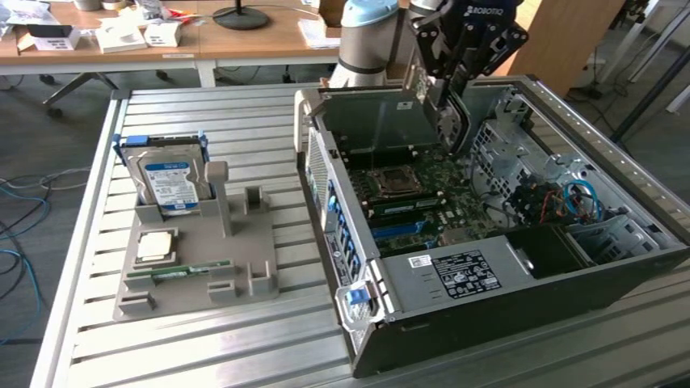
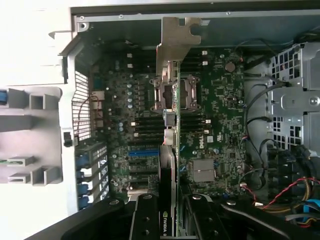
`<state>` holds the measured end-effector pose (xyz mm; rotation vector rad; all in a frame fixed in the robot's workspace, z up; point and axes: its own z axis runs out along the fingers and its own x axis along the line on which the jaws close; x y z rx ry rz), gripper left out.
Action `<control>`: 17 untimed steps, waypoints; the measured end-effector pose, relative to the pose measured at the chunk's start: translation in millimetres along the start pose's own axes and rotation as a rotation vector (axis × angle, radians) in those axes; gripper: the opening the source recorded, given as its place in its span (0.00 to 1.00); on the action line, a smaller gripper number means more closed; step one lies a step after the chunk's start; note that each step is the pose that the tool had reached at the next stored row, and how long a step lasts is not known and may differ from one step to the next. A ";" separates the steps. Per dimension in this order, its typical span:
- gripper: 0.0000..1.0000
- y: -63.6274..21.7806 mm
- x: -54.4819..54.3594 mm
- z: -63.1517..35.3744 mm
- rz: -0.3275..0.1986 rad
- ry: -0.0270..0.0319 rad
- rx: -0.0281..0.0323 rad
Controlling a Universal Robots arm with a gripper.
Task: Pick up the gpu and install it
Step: 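Pick up the gpu and move the gpu toward the slot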
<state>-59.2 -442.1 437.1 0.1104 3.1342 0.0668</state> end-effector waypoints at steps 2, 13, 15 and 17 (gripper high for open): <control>0.26 0.2 -3.7 0.0 0.000 0.0000 0.0000; 0.26 1.7 -23.7 0.2 0.000 0.0000 0.0000; 0.26 1.9 -26.8 0.2 0.000 0.0000 0.0000; 0.26 2.0 -28.9 0.2 0.000 0.0000 0.0000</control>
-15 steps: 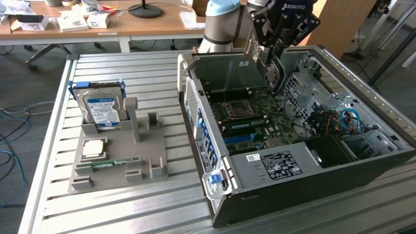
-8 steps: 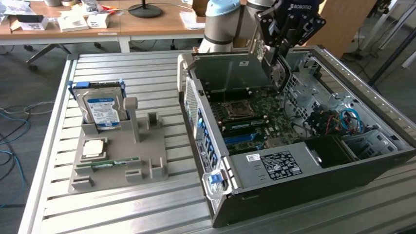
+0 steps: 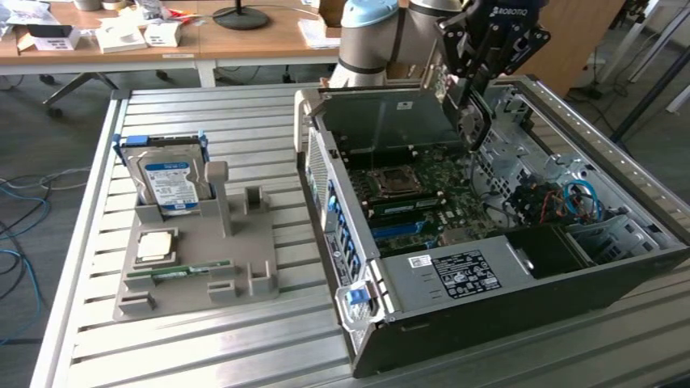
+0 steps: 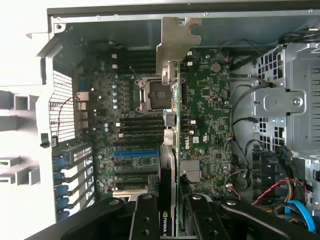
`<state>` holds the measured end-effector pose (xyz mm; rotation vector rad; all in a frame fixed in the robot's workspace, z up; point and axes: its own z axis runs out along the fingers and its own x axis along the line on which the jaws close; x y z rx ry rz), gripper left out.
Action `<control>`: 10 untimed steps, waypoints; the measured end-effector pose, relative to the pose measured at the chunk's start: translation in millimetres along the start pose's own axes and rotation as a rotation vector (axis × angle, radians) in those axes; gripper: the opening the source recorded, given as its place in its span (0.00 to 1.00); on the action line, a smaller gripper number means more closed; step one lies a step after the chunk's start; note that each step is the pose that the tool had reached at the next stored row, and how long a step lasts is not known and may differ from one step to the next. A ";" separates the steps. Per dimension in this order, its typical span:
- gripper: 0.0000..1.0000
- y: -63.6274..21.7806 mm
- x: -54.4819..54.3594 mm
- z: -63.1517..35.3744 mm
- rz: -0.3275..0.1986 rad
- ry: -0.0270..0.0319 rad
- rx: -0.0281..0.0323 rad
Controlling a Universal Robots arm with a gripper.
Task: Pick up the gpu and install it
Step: 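Pick up the gpu and move the gpu toward the slot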
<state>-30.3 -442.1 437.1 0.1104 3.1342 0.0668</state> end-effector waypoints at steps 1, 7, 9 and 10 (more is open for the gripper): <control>0.26 0.0 -0.4 0.0 0.000 0.0000 0.0000; 0.26 0.1 -0.4 0.0 0.000 0.0000 0.0000; 0.26 0.1 -0.5 0.0 0.000 0.0000 0.0000; 0.26 0.1 -1.0 0.0 0.000 0.0001 0.0000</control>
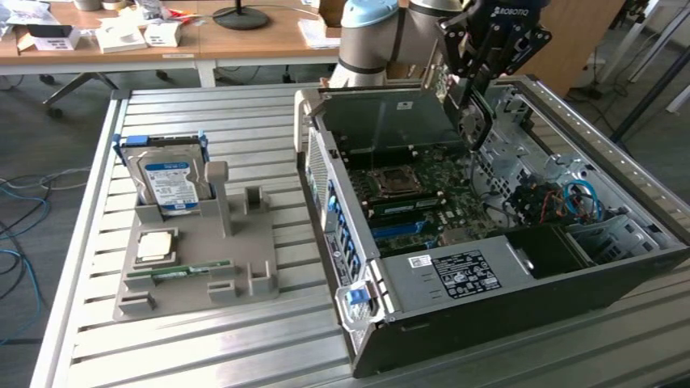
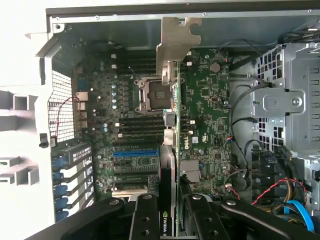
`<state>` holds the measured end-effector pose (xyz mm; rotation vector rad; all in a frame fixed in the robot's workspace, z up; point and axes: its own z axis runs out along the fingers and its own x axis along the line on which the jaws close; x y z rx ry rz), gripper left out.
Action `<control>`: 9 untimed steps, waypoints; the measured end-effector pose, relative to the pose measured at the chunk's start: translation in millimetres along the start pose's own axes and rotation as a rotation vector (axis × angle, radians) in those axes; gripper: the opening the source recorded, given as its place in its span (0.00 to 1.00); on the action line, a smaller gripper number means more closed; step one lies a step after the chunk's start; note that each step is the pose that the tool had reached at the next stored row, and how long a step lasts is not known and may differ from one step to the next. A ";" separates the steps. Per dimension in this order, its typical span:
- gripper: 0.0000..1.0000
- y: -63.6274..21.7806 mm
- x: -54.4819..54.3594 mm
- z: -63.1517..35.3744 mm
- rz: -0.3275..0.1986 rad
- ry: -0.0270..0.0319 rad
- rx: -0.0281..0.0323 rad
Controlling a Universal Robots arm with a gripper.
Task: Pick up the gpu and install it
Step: 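Pick up the gpu and move the gpu toward the slot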
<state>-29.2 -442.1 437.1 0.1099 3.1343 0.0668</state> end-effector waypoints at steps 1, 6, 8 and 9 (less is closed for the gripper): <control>0.26 0.1 -1.0 0.0 0.000 0.0000 -0.0001; 0.26 0.6 -9.2 0.1 -0.003 0.0002 -0.0011; 0.26 0.9 -12.6 0.1 -0.005 0.0003 -0.0016; 0.26 1.0 -13.9 0.1 -0.007 0.0004 -0.0017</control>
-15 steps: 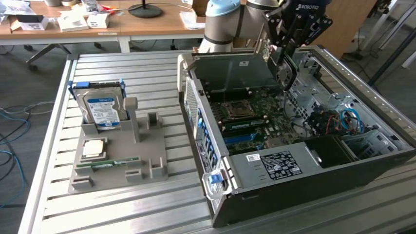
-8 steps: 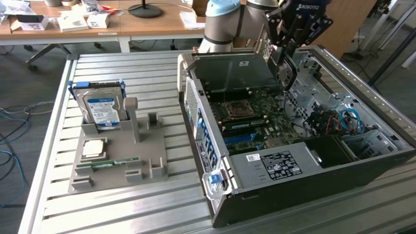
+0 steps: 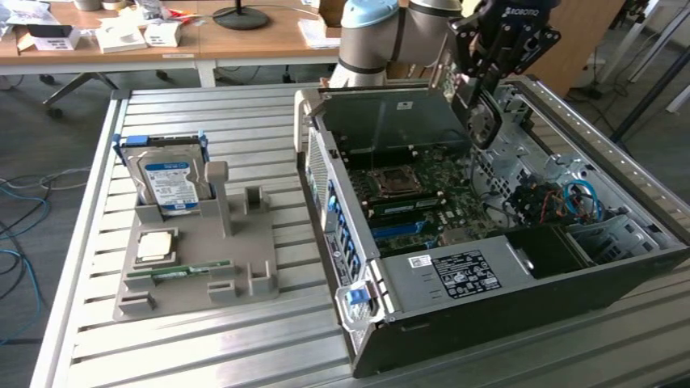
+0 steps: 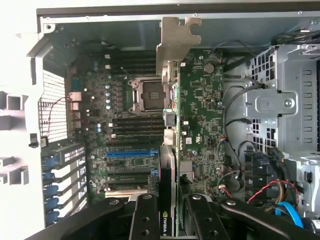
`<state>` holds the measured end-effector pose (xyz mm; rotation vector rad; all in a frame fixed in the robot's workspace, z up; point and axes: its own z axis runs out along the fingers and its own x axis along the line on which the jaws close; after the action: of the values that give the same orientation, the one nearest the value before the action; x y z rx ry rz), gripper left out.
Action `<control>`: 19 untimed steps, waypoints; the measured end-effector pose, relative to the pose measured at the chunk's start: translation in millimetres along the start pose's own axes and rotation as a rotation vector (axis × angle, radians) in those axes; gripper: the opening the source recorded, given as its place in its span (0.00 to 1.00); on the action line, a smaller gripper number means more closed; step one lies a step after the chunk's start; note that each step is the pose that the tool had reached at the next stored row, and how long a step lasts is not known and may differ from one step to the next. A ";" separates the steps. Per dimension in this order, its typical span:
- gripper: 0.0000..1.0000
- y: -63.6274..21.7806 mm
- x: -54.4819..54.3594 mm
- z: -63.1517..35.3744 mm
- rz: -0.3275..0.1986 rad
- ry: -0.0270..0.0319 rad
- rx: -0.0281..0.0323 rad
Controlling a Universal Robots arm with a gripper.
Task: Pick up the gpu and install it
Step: 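Pick up the gpu and move the gpu toward the slot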
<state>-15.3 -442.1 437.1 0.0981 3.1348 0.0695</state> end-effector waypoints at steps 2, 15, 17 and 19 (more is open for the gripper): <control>0.26 0.1 -1.4 0.0 -0.006 0.0002 -0.0001; 0.26 0.2 -3.3 0.1 -0.047 0.0021 -0.0003; 0.26 0.2 -3.3 0.2 -0.049 0.0022 -0.0002; 0.26 0.2 -3.4 1.2 -0.049 0.0022 -0.0004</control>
<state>-11.9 -442.0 435.9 0.0205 3.1373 0.0700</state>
